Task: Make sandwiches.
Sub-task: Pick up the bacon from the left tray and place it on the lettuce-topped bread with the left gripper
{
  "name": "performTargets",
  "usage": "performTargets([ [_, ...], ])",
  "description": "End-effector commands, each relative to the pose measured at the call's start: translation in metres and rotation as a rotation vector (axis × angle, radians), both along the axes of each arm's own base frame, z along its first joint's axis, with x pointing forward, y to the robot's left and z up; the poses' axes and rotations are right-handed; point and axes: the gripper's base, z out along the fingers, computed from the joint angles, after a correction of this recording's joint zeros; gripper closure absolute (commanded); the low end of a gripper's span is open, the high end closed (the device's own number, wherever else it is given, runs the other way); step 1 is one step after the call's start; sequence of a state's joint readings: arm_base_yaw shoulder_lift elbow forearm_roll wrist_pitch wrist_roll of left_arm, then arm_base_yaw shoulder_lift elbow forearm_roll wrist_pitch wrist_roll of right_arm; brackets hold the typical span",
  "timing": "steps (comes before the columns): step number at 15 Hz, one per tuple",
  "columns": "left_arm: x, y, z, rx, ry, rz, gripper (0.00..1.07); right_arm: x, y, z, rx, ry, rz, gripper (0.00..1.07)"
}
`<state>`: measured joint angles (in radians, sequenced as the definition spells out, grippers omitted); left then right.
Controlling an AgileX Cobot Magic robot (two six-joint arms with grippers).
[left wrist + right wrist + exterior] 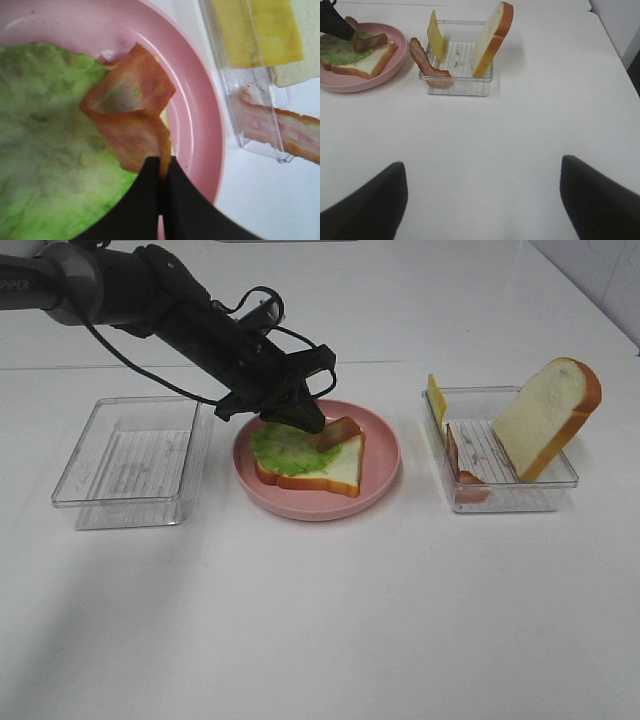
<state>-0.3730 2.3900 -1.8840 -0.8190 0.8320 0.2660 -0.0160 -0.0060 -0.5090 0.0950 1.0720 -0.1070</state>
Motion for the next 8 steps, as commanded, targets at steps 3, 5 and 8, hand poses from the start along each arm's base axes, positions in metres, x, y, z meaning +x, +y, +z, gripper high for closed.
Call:
performTargets([
  [3, -0.002, 0.006, 0.009, 0.077, 0.03, 0.018, 0.62, -0.001, 0.0, 0.0, -0.005, -0.02, -0.003, 0.29],
  [5, -0.006, 0.006, 0.017, 0.081, 0.036, -0.014, 0.18, -0.001, 0.0, 0.0, -0.005, -0.02, -0.003, 0.29],
  [8, -0.015, 0.017, 0.073, 0.203, -0.055, -0.126, 0.08, -0.001, 0.0, 0.0, -0.005, -0.02, -0.003, 0.29],
])
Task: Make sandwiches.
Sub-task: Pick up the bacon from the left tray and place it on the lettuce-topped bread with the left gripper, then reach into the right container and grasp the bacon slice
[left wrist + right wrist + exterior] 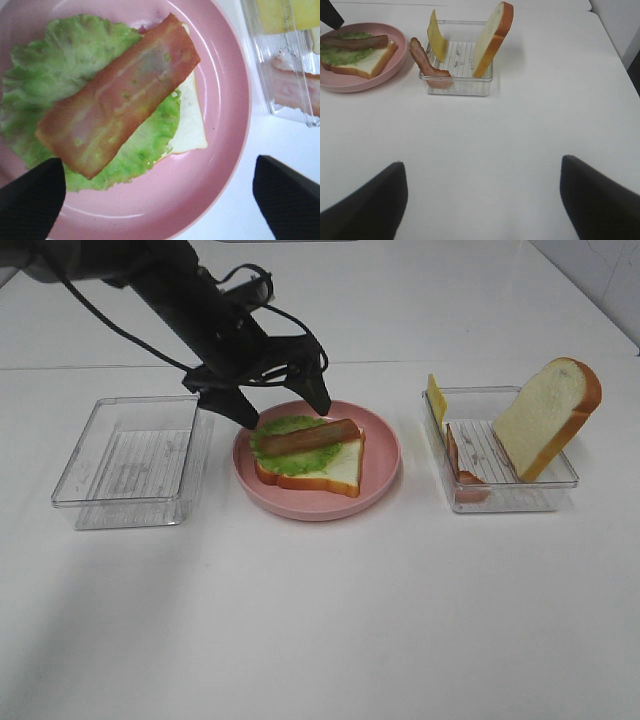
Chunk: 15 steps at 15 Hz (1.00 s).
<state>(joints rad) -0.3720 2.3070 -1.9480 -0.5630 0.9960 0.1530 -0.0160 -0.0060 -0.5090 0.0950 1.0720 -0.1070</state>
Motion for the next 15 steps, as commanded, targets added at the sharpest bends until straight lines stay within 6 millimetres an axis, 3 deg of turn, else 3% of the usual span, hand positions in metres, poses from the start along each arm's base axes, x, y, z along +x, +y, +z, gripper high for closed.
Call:
performTargets([
  [1, -0.011, 0.009, 0.045, 0.065, -0.047, -0.028, 0.08, -0.001, 0.0, 0.0, -0.005, -0.02, -0.003, 0.29],
  [7, -0.057, 0.044, 0.137, 0.228, -0.071, 0.061, 0.08, -0.001, 0.0, 0.0, -0.005, -0.02, -0.003, 0.29],
  [10, -0.09, 0.062, 0.177, 0.242, -0.144, 0.104, 0.08, -0.001, 0.0, 0.0, -0.005, -0.02, -0.003, 0.29],
  [12, -0.124, 0.077, 0.19, 0.261, -0.156, 0.111, 0.09, -0.001, 0.0, 0.0, -0.005, -0.02, -0.003, 0.29],
  [15, -0.181, 0.103, 0.192, 0.3, -0.151, 0.111, 0.09, -0.001, 0.0, 0.0, -0.005, -0.02, -0.003, 0.29],
])
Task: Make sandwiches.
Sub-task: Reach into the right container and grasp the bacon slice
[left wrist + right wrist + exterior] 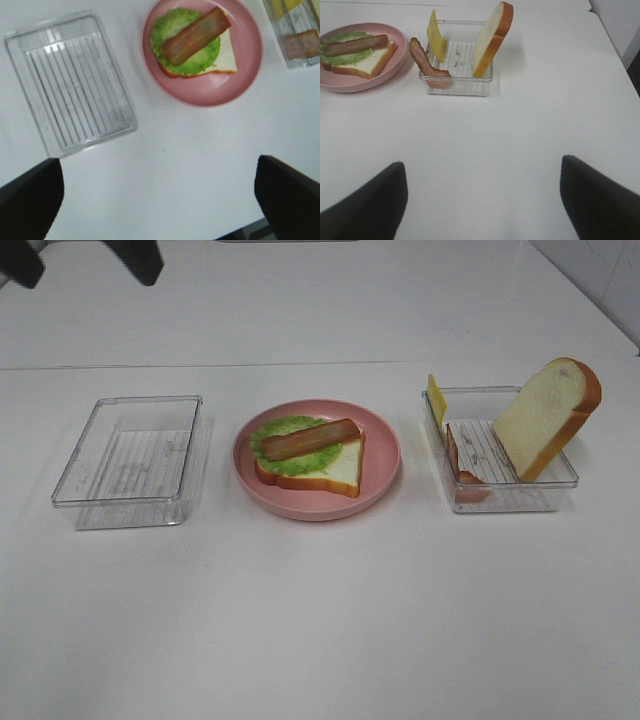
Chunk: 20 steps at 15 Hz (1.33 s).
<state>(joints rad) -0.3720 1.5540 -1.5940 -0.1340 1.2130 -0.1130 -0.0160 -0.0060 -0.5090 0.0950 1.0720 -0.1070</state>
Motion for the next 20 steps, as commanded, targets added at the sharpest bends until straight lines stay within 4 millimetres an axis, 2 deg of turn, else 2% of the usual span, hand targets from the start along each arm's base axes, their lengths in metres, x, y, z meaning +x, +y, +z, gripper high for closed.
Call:
performTargets([
  [1, -0.049, 0.021, -0.004, 0.055, 0.069, -0.001, 0.09, -0.001, 0.0, 0.0, -0.005, -0.02, -0.003, 0.29],
  [2, -0.059, 0.025, -0.002, 0.055, 0.056, 0.0, 0.09, -0.001, 0.0, 0.0, -0.005, -0.02, -0.003, 0.29],
  [7, -0.156, 0.064, 0.002, 0.013, -0.068, 0.0, 0.09, -0.001, 0.0, 0.0, -0.005, -0.02, -0.003, 0.29],
  [8, -0.189, 0.077, -0.003, -0.008, -0.13, 0.0, 0.09, -0.001, 0.0, 0.0, -0.005, -0.02, -0.003, 0.29],
  [10, -0.222, 0.09, -0.013, -0.031, -0.191, 0.001, 0.09, -0.001, 0.0, 0.0, -0.005, -0.02, -0.003, 0.29],
  [11, -0.226, 0.092, -0.016, -0.03, -0.198, 0.002, 0.09, -0.001, 0.0, 0.0, -0.005, -0.02, -0.003, 0.29],
  [13, -0.255, 0.106, -0.03, -0.034, -0.299, -0.002, 0.09, -0.001, 0.0, 0.0, -0.005, -0.02, -0.003, 0.29],
  [16, -0.284, 0.118, -0.056, -0.05, -0.489, -0.037, 0.09, -0.001, 0.0, 0.0, -0.005, -0.02, -0.003, 0.29],
  [17, -0.296, 0.123, -0.071, -0.062, -0.571, -0.049, 0.09, -0.001, 0.0, 0.0, -0.005, -0.02, -0.003, 0.29],
  [20, -0.315, 0.13, -0.094, -0.058, -0.684, -0.082, 0.09, -0.001, 0.0, 0.0, -0.012, -0.02, -0.008, 0.29],
])
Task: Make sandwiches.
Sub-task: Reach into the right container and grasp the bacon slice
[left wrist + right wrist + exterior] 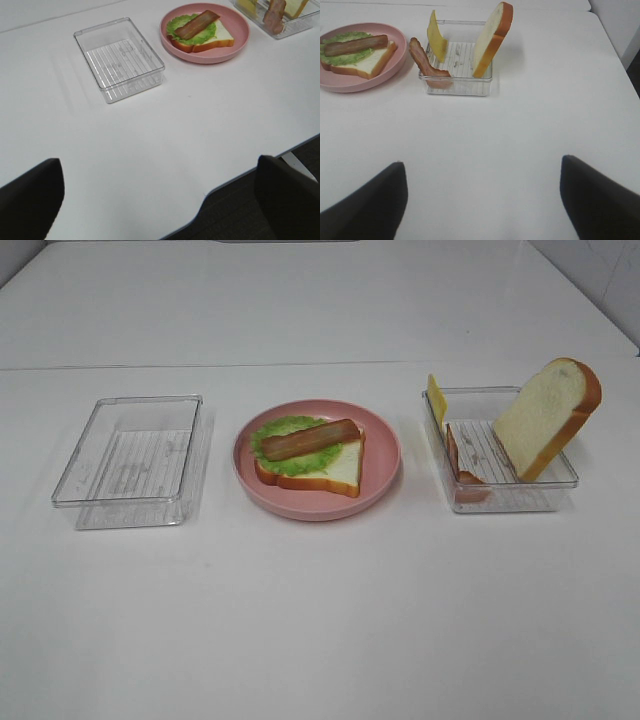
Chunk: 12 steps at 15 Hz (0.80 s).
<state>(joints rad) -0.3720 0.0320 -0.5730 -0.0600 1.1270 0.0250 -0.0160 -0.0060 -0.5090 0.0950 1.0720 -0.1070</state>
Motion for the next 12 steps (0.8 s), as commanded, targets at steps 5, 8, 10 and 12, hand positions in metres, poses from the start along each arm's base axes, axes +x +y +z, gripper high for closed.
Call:
performTargets([
  [5, 0.005, -0.001, -0.014, 0.041, -0.076, -0.023, 0.09, 0.017, 0.0, 0.011, -0.001, 0.018, -0.009, 0.29],
  [8, 0.005, -0.001, -0.014, 0.043, -0.077, -0.022, 0.09, 0.06, 0.002, 0.023, 0.055, 0.077, -0.003, 0.3],
  [10, 0.005, -0.001, -0.014, 0.043, -0.077, -0.022, 0.09, 0.096, 0.003, 0.027, 0.092, 0.167, -0.004, 0.31],
  [12, 0.005, -0.001, -0.014, 0.042, -0.077, -0.023, 0.09, 0.15, 0.005, 0.031, 0.142, 0.343, -0.004, 0.31],
])
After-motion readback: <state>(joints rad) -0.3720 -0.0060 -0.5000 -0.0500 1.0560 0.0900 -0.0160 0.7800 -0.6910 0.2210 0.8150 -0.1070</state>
